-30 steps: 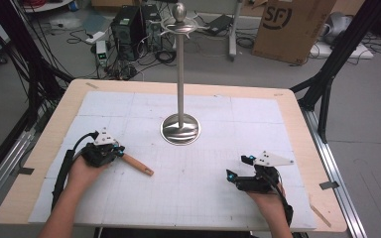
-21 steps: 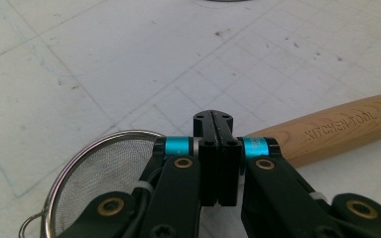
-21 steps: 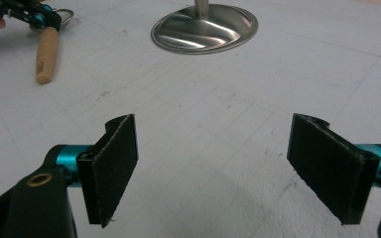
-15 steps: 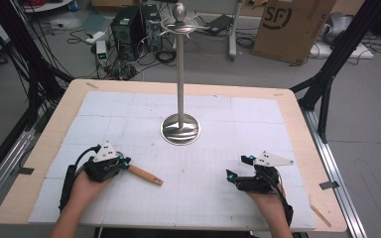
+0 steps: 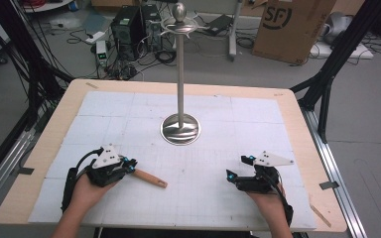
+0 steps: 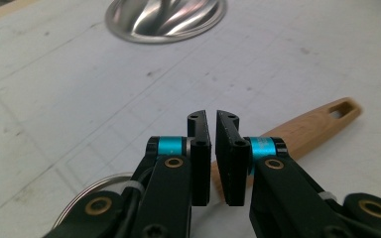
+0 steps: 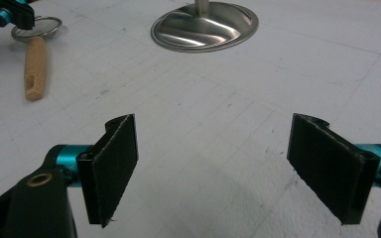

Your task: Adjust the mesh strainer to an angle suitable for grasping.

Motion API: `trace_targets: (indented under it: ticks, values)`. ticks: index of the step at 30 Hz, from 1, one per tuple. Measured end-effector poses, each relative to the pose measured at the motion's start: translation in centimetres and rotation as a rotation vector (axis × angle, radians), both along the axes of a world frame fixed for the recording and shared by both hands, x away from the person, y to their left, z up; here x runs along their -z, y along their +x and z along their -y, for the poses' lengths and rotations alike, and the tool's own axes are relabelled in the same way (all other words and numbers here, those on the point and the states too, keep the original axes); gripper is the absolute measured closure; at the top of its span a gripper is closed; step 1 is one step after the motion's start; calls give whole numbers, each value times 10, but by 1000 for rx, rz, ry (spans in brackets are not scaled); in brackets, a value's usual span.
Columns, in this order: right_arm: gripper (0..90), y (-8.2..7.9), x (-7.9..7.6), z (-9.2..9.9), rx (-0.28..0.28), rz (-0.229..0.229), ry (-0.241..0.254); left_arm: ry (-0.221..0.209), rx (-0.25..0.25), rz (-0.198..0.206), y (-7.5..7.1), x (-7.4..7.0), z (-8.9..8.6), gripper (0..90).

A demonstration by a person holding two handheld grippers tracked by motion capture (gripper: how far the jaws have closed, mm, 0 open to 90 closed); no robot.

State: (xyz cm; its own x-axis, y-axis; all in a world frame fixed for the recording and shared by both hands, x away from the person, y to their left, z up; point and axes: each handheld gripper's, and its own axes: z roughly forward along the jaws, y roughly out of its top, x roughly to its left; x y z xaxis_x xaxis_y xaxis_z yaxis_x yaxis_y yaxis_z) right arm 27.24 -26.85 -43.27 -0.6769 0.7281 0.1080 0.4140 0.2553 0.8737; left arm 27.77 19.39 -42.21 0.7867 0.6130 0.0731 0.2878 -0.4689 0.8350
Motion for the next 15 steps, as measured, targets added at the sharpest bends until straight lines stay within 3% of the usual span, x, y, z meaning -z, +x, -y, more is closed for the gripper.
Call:
trace_targets:
  ticks: [5, 15]
  values:
    - [188, 0, 1, 0, 0, -5, 0, -12, 84, -2, -10, -4, 17, 838]
    - [188, 0, -1, 1, 1, 3, 6, 36, 197, -44, -20, 8, 44, 866]
